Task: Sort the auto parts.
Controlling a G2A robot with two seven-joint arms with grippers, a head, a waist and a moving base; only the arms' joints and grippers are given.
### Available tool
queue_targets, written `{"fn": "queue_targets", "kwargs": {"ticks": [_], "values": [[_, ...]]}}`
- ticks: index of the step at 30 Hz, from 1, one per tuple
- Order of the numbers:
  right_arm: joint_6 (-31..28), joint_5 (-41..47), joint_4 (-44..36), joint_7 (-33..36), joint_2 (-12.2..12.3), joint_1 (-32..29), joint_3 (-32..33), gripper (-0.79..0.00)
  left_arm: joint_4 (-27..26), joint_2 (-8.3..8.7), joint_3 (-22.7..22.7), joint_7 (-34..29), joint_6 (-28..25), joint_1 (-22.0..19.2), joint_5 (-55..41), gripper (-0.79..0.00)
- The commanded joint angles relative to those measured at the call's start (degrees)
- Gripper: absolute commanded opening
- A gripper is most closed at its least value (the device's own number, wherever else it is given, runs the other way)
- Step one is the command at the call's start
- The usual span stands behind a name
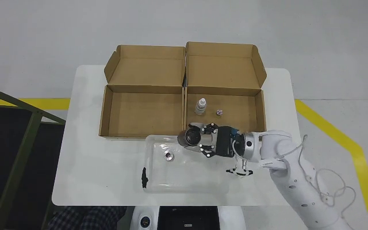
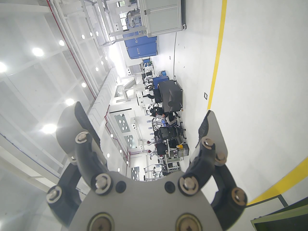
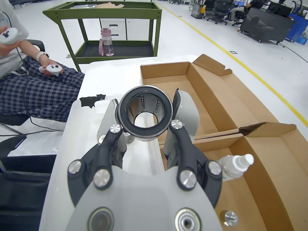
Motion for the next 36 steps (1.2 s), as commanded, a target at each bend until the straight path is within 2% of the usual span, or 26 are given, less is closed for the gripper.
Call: {"fn": "queue_targets", "kwargs": {"ticks": [1, 19, 26, 36], "values": [[0.1, 1.2, 0.2, -0.4, 0.1, 0.0, 0.8, -0.785, 0.0, 0.00, 0.0, 0.0, 0.0, 0.0, 0.0, 0.000], [3.4, 5.9, 1.4, -1.3, 0.1, 1.7, 3.1, -0.785, 0.0, 0.00, 0.0, 0.0, 0.0, 0.0, 0.0, 0.000], [7.1, 3.2, 1.9, 2.3, -0.8, 5.1, -1.7, -0.785, 0.0, 0.00, 0.0, 0.0, 0.0, 0.0, 0.0, 0.000], [14.2, 1.5, 7.8, 6.0, -3.1, 12.7, -9.7, -0.785, 0.0, 0.00, 0.0, 0.0, 0.0, 0.0, 0.0, 0.000]]}}
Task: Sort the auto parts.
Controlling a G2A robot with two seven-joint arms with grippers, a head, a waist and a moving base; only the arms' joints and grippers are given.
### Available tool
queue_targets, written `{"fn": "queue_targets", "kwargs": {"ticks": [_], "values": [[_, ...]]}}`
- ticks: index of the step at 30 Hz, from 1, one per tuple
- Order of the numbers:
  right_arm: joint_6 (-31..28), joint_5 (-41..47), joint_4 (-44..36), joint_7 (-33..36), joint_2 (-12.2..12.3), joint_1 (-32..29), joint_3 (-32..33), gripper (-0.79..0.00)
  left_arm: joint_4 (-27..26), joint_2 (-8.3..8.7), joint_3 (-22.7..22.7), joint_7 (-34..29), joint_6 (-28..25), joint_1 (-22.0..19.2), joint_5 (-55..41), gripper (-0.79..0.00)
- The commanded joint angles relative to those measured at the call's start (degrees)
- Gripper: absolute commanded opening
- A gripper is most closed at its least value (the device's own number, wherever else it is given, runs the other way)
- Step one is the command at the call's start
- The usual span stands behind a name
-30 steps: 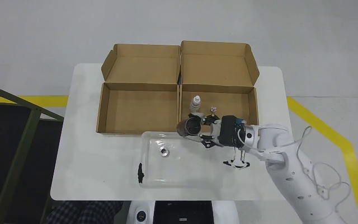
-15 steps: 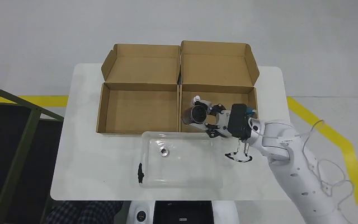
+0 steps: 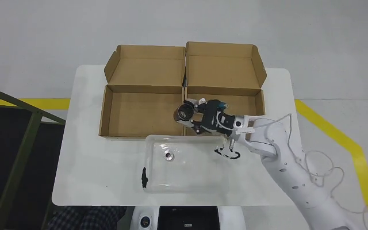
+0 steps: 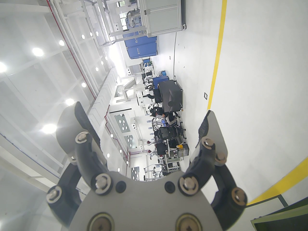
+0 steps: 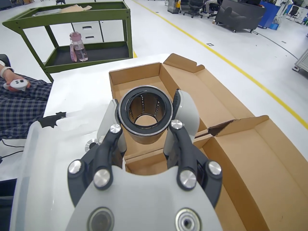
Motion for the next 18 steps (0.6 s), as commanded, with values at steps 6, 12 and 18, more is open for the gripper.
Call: {"fn": "queue_targets", "kwargs": {"ticks": [6, 12, 18], "values": [[5.0, -2.0, 4.1, 5.1, -1.9, 5.3, -6.0, -0.785, 0.0, 0.00, 0.0, 0.0, 0.0, 0.0, 0.0, 0.000], [9.3, -4.9, 6.7, 9.7, -3.7, 8.7, -10.8, -0.785, 0.0, 0.00, 0.0, 0.0, 0.0, 0.0, 0.0, 0.000], [10.8, -5.4, 10.9, 12.5, -5.5, 11.8, -14.5, -0.785, 0.0, 0.00, 0.0, 0.0, 0.0, 0.0, 0.0, 0.000]]}}
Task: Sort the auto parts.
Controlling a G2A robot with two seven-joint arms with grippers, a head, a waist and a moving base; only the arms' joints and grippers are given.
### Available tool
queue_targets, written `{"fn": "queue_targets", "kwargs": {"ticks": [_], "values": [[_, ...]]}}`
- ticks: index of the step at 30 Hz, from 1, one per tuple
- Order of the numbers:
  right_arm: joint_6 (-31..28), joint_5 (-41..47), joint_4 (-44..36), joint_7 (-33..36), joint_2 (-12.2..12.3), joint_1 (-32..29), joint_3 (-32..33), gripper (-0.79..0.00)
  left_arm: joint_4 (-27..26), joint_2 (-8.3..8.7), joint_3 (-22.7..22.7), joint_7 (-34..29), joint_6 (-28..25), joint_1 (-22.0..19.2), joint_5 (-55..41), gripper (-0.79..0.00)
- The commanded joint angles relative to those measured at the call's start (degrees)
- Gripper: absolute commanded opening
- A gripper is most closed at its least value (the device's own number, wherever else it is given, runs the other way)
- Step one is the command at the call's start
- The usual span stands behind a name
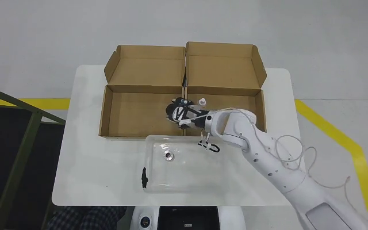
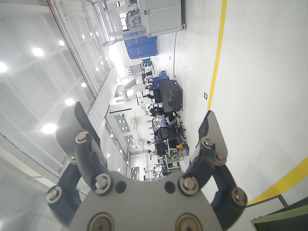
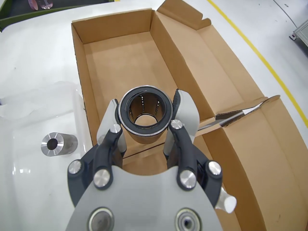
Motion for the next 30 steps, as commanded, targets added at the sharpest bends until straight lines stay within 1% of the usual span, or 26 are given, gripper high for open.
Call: {"fn": "queue_targets", "kwargs": {"ticks": [1, 13, 21, 22, 23, 25, 30], "values": [[0.1, 0.0, 1.1, 0.6, -0.5, 0.8, -0.9, -0.785, 0.0, 0.00, 0.0, 0.0, 0.0, 0.0, 0.0, 0.000], [1.7, -1.7, 6.2, 2.6, -3.2, 4.0, -4.8, -0.785, 0.0, 0.00, 0.0, 0.0, 0.0, 0.0, 0.0, 0.000], [1.0, -2.2, 9.1, 4.1, -4.7, 5.4, -6.4, -0.785, 0.0, 0.00, 0.0, 0.0, 0.0, 0.0, 0.0, 0.000], [0.9, -2.1, 9.4, 4.2, -4.8, 5.5, -6.6, -0.776, 0.0, 0.00, 0.0, 0.0, 0.0, 0.0, 0.0, 0.000], [0.8, -2.2, 9.6, 4.3, -5.0, 5.6, -6.8, -0.720, 0.0, 0.00, 0.0, 0.0, 0.0, 0.0, 0.0, 0.000], [0.6, -2.2, 9.9, 4.4, -5.3, 5.6, -7.0, -0.659, 0.0, 0.00, 0.0, 0.0, 0.0, 0.0, 0.0, 0.000], [0.5, -2.3, 11.1, 4.5, -5.9, 5.7, -7.2, -0.603, 0.0, 0.00, 0.0, 0.0, 0.0, 0.0, 0.0, 0.000]]}}
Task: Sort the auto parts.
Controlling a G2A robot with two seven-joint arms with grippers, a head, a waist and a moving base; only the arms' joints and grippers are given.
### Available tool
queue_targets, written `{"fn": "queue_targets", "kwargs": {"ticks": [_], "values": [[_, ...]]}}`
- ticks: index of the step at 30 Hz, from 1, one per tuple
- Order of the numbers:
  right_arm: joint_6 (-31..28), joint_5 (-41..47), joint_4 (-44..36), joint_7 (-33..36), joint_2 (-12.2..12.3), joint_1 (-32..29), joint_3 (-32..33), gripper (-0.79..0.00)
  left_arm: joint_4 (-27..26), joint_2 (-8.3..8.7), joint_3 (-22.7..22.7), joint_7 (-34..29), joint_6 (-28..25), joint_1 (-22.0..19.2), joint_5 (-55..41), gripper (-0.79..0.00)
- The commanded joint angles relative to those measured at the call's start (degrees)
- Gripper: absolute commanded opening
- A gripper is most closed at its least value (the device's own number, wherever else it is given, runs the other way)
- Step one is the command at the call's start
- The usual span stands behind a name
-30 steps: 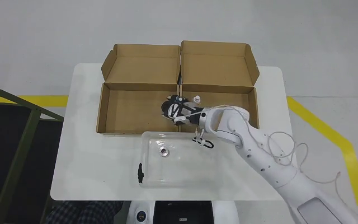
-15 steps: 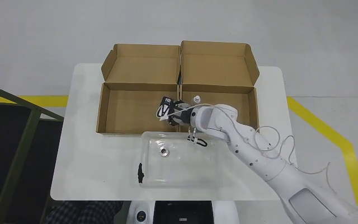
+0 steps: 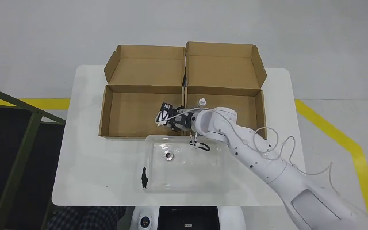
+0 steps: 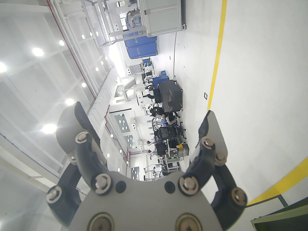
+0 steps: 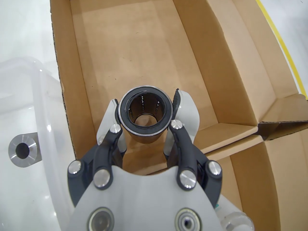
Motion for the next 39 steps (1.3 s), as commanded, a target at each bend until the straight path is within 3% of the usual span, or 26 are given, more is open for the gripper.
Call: {"fn": "queue_targets", "kwargs": {"ticks": [1, 7, 17, 23, 31, 39], "values": [[0.0, 0.1, 0.4, 0.1, -0.2, 0.1, 0.1, -0.585, 0.0, 0.00, 0.0, 0.0, 0.0, 0.0, 0.0, 0.000], [-0.6, -0.2, 0.9, 0.9, -0.6, 0.0, 0.4, -0.449, 0.0, 0.00, 0.0, 0.0, 0.0, 0.0, 0.0, 0.000], [-1.2, -1.0, -1.7, 1.5, -0.5, -1.2, 2.5, -0.388, 0.0, 0.00, 0.0, 0.0, 0.0, 0.0, 0.0, 0.000], [-2.7, -2.1, -9.0, 1.1, 0.5, -3.6, 5.7, -0.348, 0.0, 0.00, 0.0, 0.0, 0.0, 0.0, 0.0, 0.000], [-9.0, -4.3, -21.1, 3.6, 2.7, -11.1, 8.9, -0.274, 0.0, 0.00, 0.0, 0.0, 0.0, 0.0, 0.0, 0.000], [-12.3, -7.2, -27.0, 3.8, 4.3, -18.1, 10.4, -0.249, 0.0, 0.00, 0.0, 0.0, 0.0, 0.0, 0.0, 0.000]]}}
